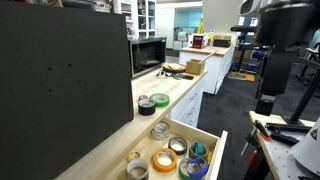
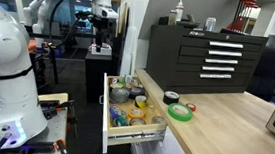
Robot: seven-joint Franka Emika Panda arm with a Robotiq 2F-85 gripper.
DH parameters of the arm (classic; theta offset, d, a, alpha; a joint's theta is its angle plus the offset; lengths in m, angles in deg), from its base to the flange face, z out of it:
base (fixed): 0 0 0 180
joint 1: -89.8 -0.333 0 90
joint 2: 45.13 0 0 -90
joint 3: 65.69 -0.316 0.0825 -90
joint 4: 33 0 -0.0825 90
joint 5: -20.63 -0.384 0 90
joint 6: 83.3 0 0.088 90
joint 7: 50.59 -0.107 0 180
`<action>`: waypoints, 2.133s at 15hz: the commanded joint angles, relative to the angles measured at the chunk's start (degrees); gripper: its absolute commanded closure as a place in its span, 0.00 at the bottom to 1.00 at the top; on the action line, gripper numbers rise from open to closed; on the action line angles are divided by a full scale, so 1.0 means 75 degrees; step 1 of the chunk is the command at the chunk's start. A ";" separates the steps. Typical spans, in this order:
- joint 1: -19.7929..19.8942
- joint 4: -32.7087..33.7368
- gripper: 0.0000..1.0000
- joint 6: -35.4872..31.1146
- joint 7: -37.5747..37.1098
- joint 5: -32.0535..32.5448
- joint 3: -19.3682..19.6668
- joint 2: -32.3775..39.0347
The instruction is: Put the green tape in the open drawer
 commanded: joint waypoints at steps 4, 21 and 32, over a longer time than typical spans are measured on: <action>-0.0027 0.0007 0.00 0.0010 -0.0016 0.0034 0.0042 0.0008; 0.1138 0.0481 0.00 -0.2612 0.2110 0.3032 0.1044 0.2238; 0.1075 0.1124 0.00 -0.2695 0.3791 0.3434 0.1923 0.3237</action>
